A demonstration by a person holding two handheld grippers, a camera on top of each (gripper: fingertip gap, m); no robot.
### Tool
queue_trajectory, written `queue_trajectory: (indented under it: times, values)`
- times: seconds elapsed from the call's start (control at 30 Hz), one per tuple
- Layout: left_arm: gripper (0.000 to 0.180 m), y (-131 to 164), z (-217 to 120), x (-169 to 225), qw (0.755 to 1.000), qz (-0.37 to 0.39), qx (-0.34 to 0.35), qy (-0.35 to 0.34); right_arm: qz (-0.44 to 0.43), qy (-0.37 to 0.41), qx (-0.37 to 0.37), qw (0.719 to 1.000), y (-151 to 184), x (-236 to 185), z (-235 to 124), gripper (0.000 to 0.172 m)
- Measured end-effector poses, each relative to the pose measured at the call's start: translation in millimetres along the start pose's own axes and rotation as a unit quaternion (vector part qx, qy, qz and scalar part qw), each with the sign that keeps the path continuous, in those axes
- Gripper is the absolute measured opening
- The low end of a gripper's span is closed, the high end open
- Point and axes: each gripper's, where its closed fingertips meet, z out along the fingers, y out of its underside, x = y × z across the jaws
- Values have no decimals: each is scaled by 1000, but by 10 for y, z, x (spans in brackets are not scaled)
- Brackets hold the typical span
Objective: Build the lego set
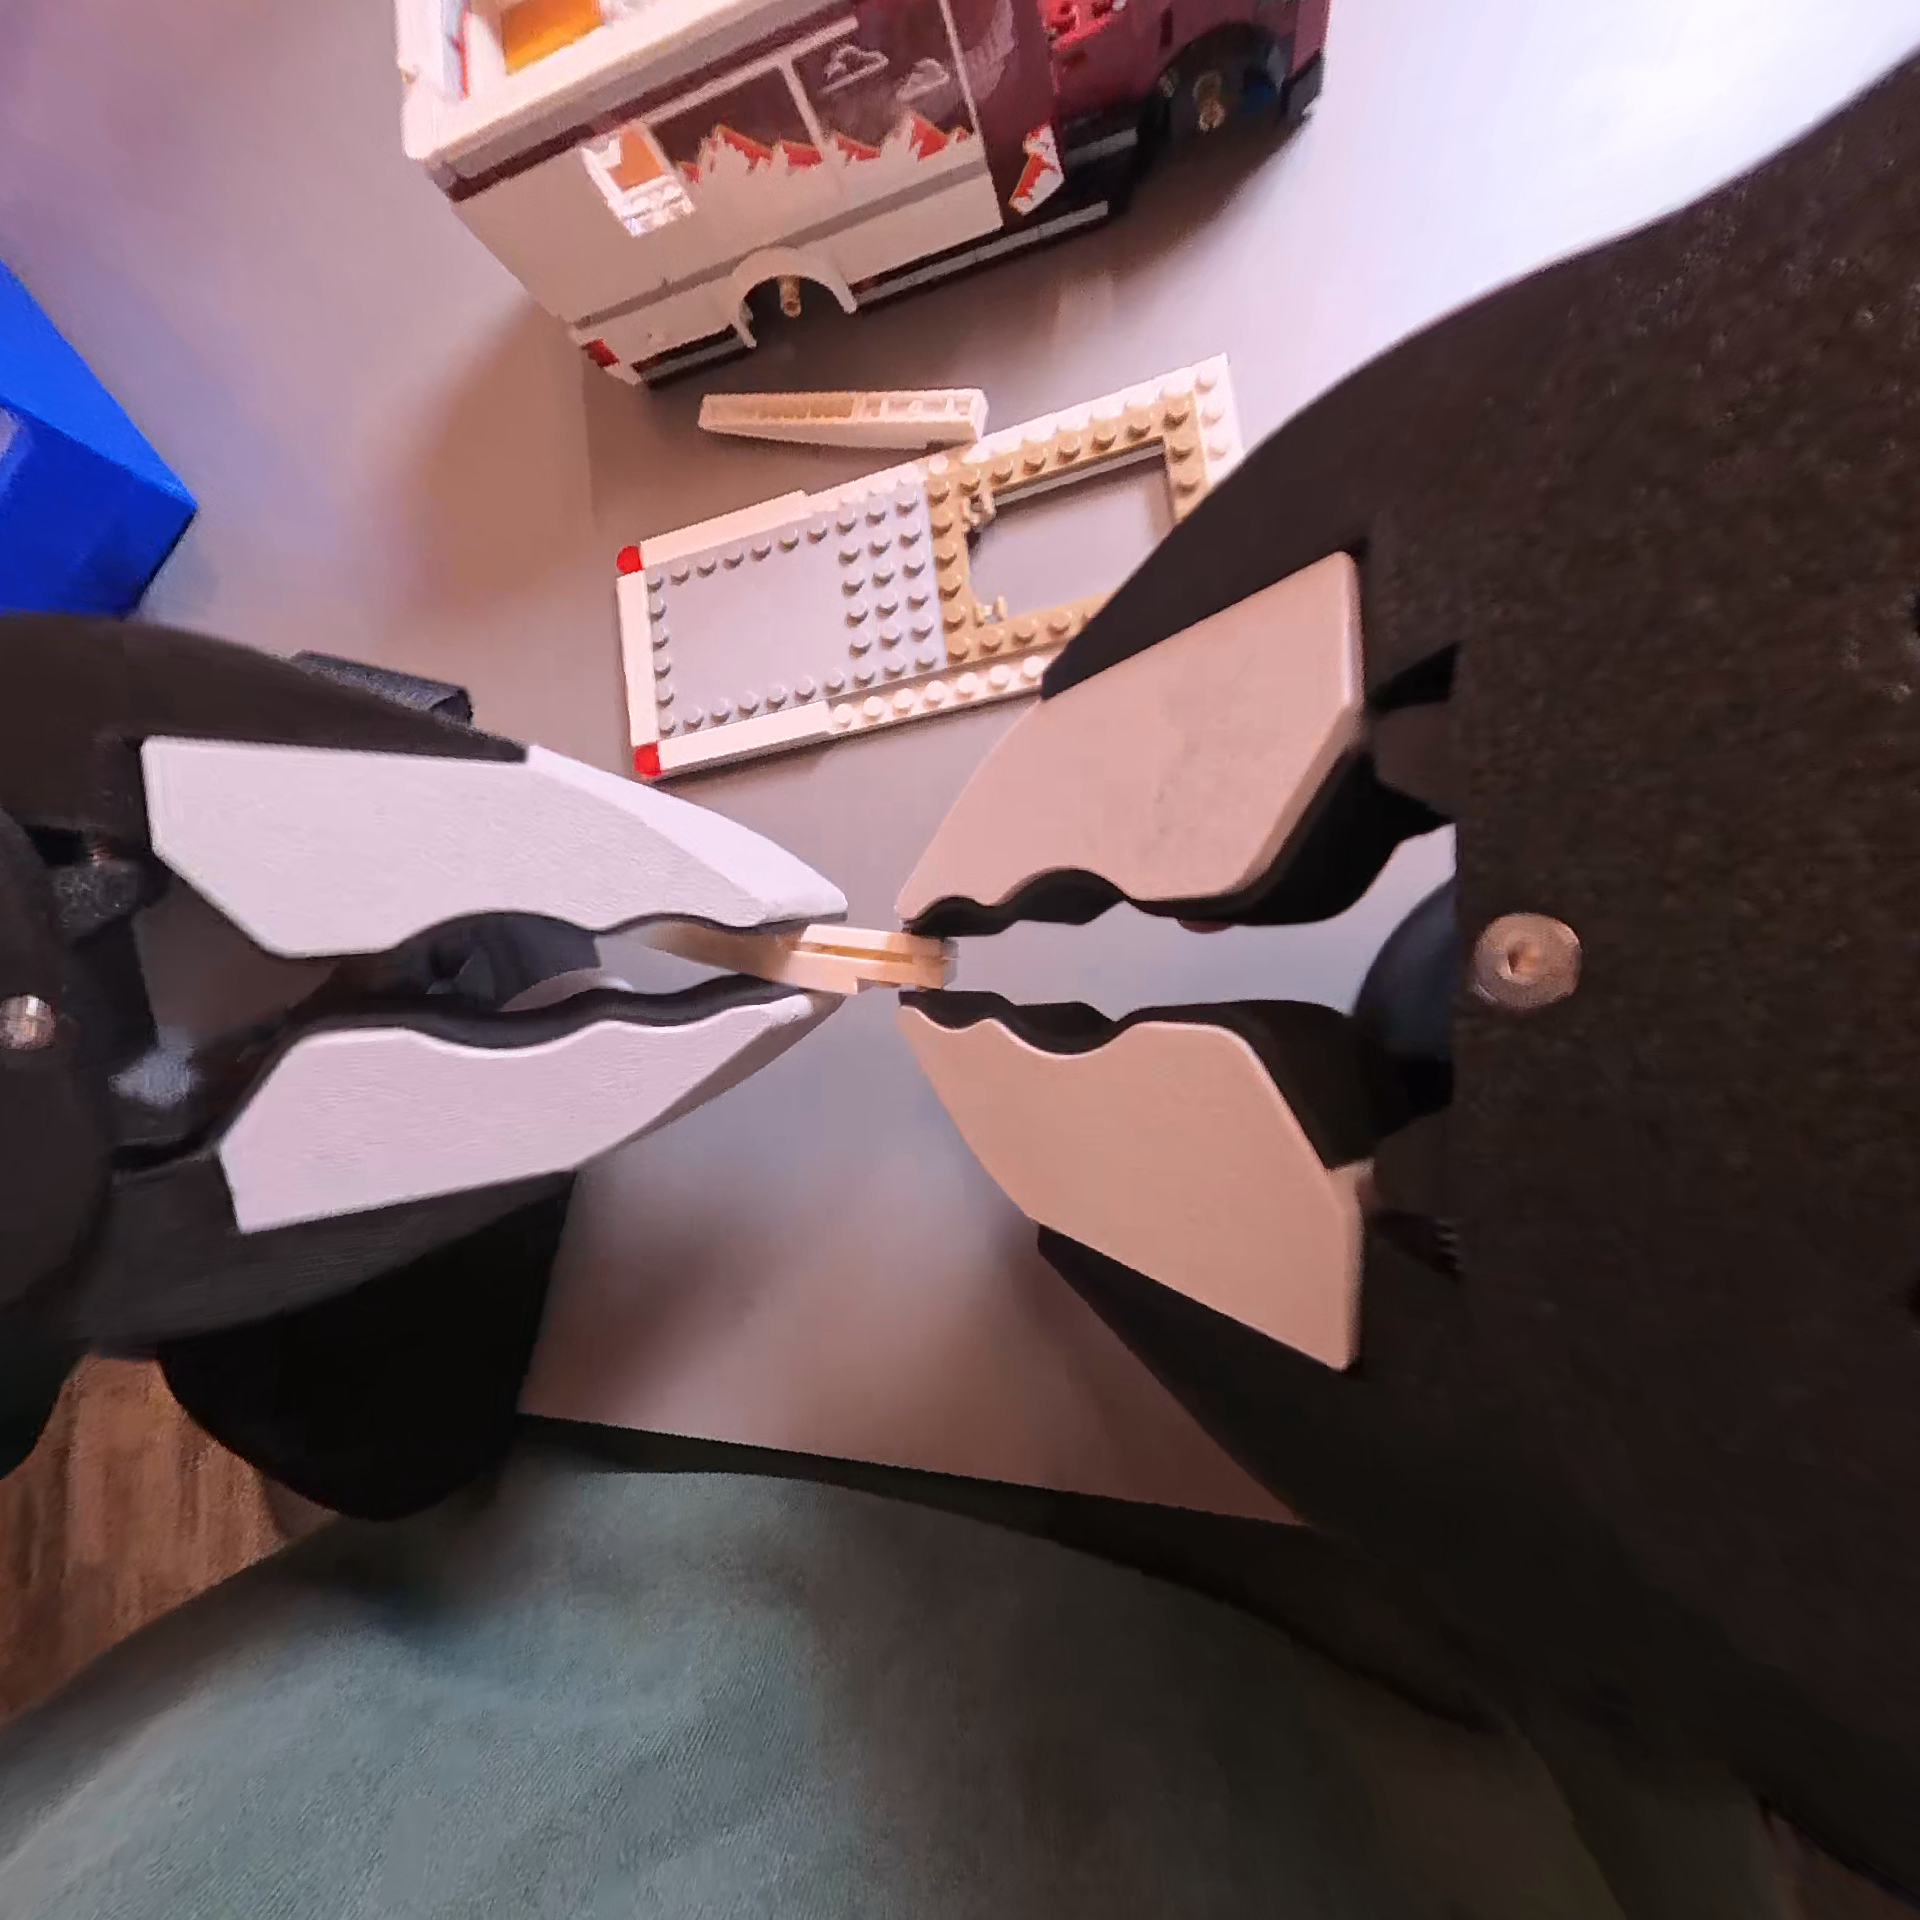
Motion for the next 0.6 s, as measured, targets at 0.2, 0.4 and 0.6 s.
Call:
queue_trajectory:
  times: [0.2, 0.4, 0.6]
  values:
    - [10, -45, -46, 45, 999, -27, 31, 18, -31, 17, 34, 999, -60, -32, -27, 9]
    - [10, -72, -87, 82, 997, -49, 49, 34, -37, 26, 60, 997, -108, -65, -33, 7]
    - [10, -45, -116, 142, 995, -65, 63, 44, -66, 47, 71, 994, -138, -103, 12, 7]
